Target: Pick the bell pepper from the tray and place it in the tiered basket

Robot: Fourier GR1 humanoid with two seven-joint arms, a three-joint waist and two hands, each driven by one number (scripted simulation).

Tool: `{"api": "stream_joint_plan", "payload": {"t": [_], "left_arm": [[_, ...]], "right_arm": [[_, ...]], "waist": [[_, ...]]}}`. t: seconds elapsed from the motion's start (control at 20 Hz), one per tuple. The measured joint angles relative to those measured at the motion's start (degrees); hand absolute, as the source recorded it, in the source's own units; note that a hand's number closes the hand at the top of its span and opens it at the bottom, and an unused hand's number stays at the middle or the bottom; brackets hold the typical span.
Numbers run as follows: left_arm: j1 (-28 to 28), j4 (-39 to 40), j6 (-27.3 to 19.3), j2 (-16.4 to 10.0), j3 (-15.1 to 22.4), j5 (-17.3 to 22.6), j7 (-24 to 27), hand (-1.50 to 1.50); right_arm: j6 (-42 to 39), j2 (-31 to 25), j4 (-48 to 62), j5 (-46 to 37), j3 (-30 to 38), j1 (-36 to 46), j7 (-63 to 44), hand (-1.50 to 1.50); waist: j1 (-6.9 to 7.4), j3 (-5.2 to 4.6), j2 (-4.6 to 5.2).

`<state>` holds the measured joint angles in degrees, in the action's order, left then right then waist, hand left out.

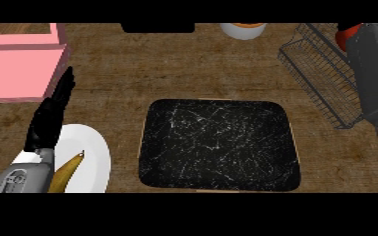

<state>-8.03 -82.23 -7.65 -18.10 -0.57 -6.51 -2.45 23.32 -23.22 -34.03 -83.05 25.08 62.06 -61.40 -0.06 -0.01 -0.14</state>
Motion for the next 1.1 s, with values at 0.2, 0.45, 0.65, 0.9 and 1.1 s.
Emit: {"api": "stream_joint_plan", "payload": {"t": [0.2, 0.45, 0.65, 0.9, 1.1], "left_arm": [[-0.52, -0.46, 0.06, -0.04, -0.16, -0.18, -1.43, 0.00], [-0.10, -0.21, 0.10, -0.32, -0.85, -0.18, -1.19, 0.00], [1.46, -0.48, 0.33, -0.57, -1.57, 0.32, -1.11, 0.00], [2.94, -0.68, 0.05, -1.05, -2.46, 0.27, -0.64, 0.00], [3.85, -0.80, -0.18, -1.02, -2.92, 0.35, -0.46, 0.00]], "right_arm": [[1.59, 0.28, -6.34, -2.87, -0.69, -1.33, -0.73, -1.50], [0.12, 1.13, -15.10, -6.60, 0.30, -1.91, -3.96, -1.50], [-1.83, 3.86, -24.21, -7.49, 2.55, -3.81, -5.81, -1.50], [-4.41, 11.20, -38.36, -8.89, 3.60, -9.73, -6.43, -1.50], [-6.72, 17.55, -52.26, -10.33, 2.82, -15.32, -5.56, -1.50]], "waist": [[-0.47, -0.02, -0.23], [-1.20, -0.08, -0.64], [-2.27, -0.12, -1.29], [-3.73, -0.13, -1.91], [-4.49, -0.13, -2.14]]}}
